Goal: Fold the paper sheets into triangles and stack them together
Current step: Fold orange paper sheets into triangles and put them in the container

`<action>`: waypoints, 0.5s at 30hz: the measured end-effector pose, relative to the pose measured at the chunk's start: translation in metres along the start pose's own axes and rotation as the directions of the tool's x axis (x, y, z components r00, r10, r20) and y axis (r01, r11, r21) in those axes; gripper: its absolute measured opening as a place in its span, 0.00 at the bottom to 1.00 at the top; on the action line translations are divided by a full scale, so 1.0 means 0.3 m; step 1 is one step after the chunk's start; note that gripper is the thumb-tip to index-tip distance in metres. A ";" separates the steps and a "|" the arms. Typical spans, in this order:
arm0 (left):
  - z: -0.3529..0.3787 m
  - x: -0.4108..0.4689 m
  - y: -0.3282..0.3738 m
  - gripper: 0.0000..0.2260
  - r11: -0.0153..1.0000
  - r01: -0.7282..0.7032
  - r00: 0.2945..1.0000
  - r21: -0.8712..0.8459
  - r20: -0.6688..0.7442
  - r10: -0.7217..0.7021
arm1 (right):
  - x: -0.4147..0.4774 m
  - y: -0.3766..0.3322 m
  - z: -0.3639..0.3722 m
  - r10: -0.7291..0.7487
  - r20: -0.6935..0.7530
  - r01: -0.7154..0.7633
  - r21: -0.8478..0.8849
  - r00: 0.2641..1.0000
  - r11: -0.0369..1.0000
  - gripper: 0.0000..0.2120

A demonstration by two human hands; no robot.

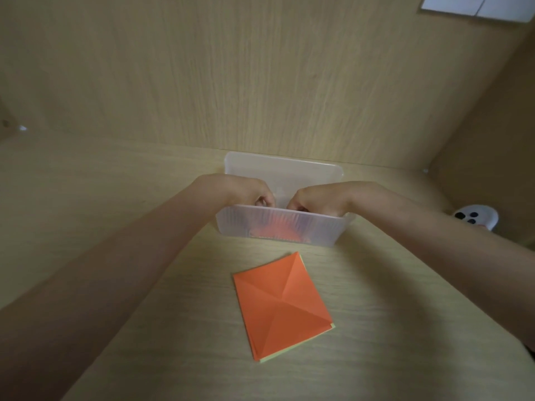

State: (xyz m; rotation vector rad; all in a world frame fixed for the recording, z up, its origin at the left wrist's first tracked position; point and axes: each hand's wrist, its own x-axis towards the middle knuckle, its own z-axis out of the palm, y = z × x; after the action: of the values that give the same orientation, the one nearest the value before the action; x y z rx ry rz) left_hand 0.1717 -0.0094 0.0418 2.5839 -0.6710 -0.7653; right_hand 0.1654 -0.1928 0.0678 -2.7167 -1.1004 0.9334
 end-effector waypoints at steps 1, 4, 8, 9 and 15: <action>0.000 0.000 0.001 0.16 1.000 0.008 1.000 -0.011 -0.002 -0.008 | 0.005 -0.001 0.002 -0.003 -0.005 0.003 -0.039 1.000 0.999 0.08; 0.001 0.004 0.024 0.14 0.999 0.038 0.999 -0.019 -0.004 -0.038 | 0.015 -0.004 -0.002 0.005 -0.011 -0.006 -0.076 1.000 0.997 0.11; -0.005 -0.005 0.024 0.15 1.000 0.024 1.000 -0.012 0.001 -0.024 | 0.010 -0.010 -0.007 0.026 -0.029 -0.028 -0.073 0.999 0.997 0.10; -0.009 -0.007 0.022 0.14 1.000 0.027 1.000 0.002 0.013 -0.027 | 0.005 -0.011 -0.006 0.032 -0.032 -0.034 -0.059 0.999 0.998 0.10; -0.057 -0.036 0.033 0.11 0.999 0.029 0.996 -0.024 0.086 -0.027 | -0.025 -0.027 -0.023 0.149 -0.013 -0.150 -0.005 0.989 0.989 0.07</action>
State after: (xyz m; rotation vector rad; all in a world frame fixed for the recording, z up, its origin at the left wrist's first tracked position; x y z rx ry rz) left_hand 0.1704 -0.0083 0.0643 2.5551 -0.6470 -0.8928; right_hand 0.1600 -0.1907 0.0794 -2.8389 -0.9092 0.9314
